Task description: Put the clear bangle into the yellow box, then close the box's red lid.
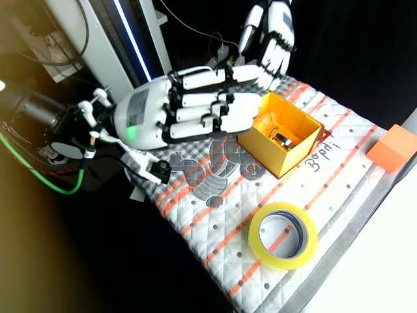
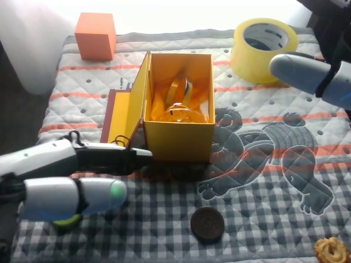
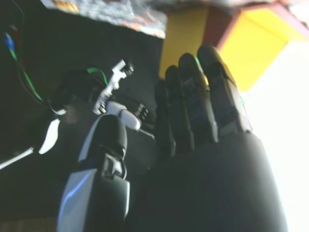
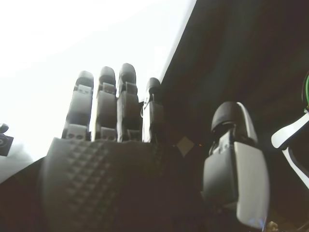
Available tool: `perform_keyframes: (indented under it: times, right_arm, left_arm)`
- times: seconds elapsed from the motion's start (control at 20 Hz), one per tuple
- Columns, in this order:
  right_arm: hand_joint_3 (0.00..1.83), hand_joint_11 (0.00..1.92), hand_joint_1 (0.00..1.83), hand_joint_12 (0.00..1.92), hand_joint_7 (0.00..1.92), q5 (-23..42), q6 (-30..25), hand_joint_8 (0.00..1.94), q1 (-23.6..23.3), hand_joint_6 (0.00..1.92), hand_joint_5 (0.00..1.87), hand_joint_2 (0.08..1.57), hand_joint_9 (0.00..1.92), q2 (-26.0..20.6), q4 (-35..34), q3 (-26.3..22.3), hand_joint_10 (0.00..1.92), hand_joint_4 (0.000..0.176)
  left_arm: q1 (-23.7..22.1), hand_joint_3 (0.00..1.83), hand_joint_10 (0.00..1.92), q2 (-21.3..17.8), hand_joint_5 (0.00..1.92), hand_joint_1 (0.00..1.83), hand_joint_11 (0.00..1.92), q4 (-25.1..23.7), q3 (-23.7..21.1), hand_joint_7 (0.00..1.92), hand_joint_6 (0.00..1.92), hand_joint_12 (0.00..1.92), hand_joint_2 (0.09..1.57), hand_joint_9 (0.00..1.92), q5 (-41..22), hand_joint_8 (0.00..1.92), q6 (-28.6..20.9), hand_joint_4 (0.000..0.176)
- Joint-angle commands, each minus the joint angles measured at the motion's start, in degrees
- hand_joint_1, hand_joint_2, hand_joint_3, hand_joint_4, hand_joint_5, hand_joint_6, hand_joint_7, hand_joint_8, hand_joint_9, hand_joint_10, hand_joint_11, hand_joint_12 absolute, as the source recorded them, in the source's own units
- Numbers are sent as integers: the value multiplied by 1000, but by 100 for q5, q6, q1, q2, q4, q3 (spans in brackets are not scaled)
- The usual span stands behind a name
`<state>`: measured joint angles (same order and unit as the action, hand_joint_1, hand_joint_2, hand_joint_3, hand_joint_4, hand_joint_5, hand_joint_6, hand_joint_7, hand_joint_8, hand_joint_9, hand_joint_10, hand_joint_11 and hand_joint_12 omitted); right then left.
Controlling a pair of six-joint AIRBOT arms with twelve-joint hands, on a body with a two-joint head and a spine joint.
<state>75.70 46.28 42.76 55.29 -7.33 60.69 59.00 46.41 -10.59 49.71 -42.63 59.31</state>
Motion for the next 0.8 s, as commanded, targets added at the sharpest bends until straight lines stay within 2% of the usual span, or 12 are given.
perform_keyframes:
  times: [0.0, 0.05, 0.1, 0.15, 0.2, 0.3, 0.35, 0.4, 0.5, 0.55, 0.65, 0.75]
  right_arm:
    - [10, 0, 156, 0, 315, 717, -31, 7, -22, 8, 206, 1157, 153, -70, -12, -28, 4, 120]
    - [10, 0, 142, 0, 319, 734, -31, 7, -16, 10, 218, 1161, 149, -99, -12, -49, 2, 125]
    - [10, 0, 140, 0, 322, 763, -31, 8, -1, 10, 221, 1164, 149, -121, -13, -69, 2, 123]
    - [11, 0, 140, 0, 329, 785, -31, 10, 12, 11, 225, 1170, 149, -139, -13, -87, 2, 127]
    - [7, 0, 143, 0, 341, 788, -31, 10, 20, 11, 239, 1171, 149, -144, -13, -94, 1, 128]
    - [7, 0, 139, 0, 343, 788, -31, 9, 36, 8, 237, 1172, 141, -147, -18, -96, 0, 125]
    - [5, 0, 148, 0, 354, 789, -31, 11, 48, 14, 258, 1174, 148, -148, -30, -97, 3, 122]
    - [3, 0, 144, 0, 357, 790, -31, 11, 62, 16, 268, 1171, 150, -145, -47, -101, 4, 129]
    - [0, 0, 159, 0, 350, 800, -31, 6, 87, 12, 270, 1145, 145, -149, -70, -115, 1, 125]
    - [0, 0, 152, 0, 346, 806, -31, 3, 105, 3, 252, 1144, 145, -158, -79, -123, 1, 134]
    - [5, 0, 132, 0, 342, 831, -31, 0, 142, 0, 218, 1169, 166, -174, -104, -132, 7, 131]
    - [8, 0, 117, 0, 348, 857, -31, 2, 154, 6, 230, 1182, 179, -175, -118, -138, 10, 131]
  left_arm:
    - [-120, 2, 0, 104, 305, 93, 229, 79, 87, 330, 0, 381, 1448, 353, -311, 0, -60, 0]
    - [-190, 2, 0, 196, 329, 128, 273, 79, 172, 350, 0, 313, 1436, 369, -186, 0, -60, 0]
    - [-247, 6, 1, 263, 294, 67, 254, 99, 248, 319, 0, 275, 1444, 338, -67, 2, -60, 0]
    - [-304, 0, 1, 327, 288, 104, 219, 132, 331, 298, 0, 254, 1428, 297, 38, 2, -48, 0]
    - [-338, 0, 6, 354, 289, 205, 204, 230, 385, 250, 7, 251, 1395, 256, 97, 4, 50, 0]
    - [-361, 0, 1, 322, 267, 156, 199, 475, 389, 237, 4, 244, 1396, 245, 191, 2, 428, 0]
    - [-364, 0, 3, 281, 282, 209, 209, 596, 386, 251, 8, 245, 1372, 252, 211, 6, 578, 0]
    - [-363, 0, 7, 193, 301, 234, 231, 846, 355, 268, 9, 249, 1362, 270, 158, 8, 825, 0]
    - [-360, 0, 9, 94, 327, 273, 265, 1140, 309, 295, 9, 268, 1341, 303, -20, 7, 1105, 0]
    - [-356, 0, 6, 47, 315, 304, 268, 1262, 302, 286, 3, 275, 1330, 301, -158, 2, 1142, 0]
    - [-334, 0, 1, -69, 285, 342, 258, 1530, 261, 279, 0, 275, 1319, 286, -525, 4, 1269, 0]
    - [-335, 0, 1, -169, 262, 386, 259, 1825, 176, 270, 0, 277, 1300, 284, -901, 1, 1621, 0]
